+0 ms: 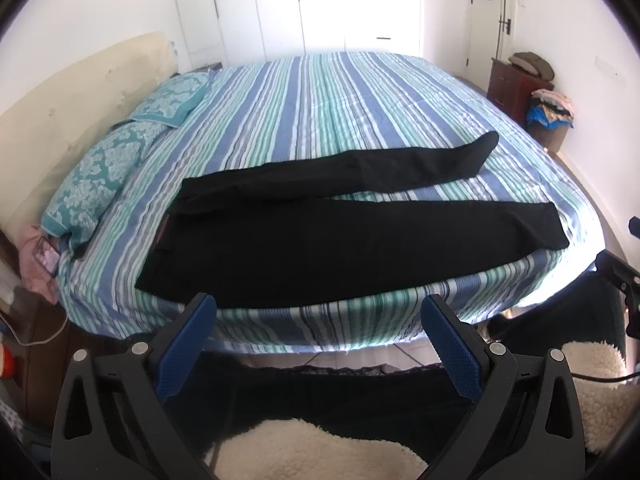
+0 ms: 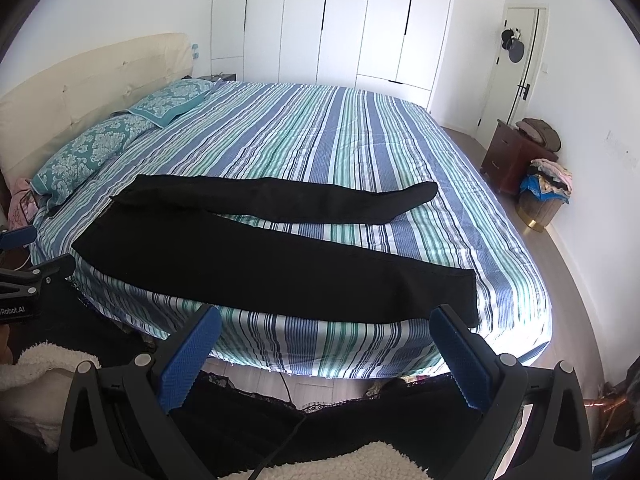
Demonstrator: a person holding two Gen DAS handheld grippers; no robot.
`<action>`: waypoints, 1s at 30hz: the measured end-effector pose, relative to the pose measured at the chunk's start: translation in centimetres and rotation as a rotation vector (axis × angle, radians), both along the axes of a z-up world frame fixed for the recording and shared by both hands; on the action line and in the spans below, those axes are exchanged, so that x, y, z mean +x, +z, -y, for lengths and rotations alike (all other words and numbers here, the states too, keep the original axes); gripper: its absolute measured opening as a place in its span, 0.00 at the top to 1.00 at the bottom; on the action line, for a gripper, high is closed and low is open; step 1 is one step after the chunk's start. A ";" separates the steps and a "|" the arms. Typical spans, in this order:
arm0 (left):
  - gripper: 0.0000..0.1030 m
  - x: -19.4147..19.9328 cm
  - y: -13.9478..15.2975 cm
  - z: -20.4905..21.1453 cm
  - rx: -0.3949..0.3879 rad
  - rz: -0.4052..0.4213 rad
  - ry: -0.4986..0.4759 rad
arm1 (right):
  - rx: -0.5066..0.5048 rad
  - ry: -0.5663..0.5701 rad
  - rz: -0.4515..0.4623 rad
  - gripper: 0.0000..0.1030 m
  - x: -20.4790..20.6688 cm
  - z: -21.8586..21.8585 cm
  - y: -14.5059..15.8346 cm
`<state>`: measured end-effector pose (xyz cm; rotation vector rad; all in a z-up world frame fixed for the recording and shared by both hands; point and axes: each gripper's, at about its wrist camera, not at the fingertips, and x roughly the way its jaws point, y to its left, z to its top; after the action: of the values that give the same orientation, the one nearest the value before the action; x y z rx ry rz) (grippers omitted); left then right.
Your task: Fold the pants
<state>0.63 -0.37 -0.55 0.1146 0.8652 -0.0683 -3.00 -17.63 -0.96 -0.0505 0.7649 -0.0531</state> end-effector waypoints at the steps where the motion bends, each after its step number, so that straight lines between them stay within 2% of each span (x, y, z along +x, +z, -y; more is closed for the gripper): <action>1: 0.01 0.2 -0.2 0.1 0.001 -0.007 0.000 | -0.001 0.006 -0.003 0.00 0.1 -0.1 -0.1; 9: 0.01 0.9 -0.3 -0.2 -0.003 -0.008 0.039 | -0.005 0.005 -0.004 0.00 0.7 0.4 -0.4; 13: 0.01 1.5 -0.9 0.9 0.017 -0.025 -0.002 | 0.009 0.008 -0.013 0.00 1.1 0.9 -0.9; 16: 0.01 2.5 -0.7 1.4 0.028 -0.001 -0.019 | 0.024 0.022 -0.028 0.00 1.7 1.0 -1.4; 21: 0.01 6.1 0.6 2.1 -0.068 0.024 -0.034 | 0.056 0.061 -0.016 0.00 3.1 1.1 -1.6; 24: 0.01 7.5 1.1 2.5 -0.103 0.039 -0.036 | 0.065 0.095 0.042 0.00 4.1 1.3 -1.0; 27: 0.01 8.4 0.6 2.9 -0.110 0.030 -0.036 | 0.073 0.128 0.095 0.00 6.2 3.3 -0.4; 30: 0.01 9.5 -0.7 3.0 -0.093 -0.008 -0.026 | 0.076 0.132 0.130 0.00 11.5 8.9 -0.7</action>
<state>10.10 -3.40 -1.21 0.0388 0.8676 -0.1328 8.52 -26.57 -1.63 -0.0246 0.6313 0.0979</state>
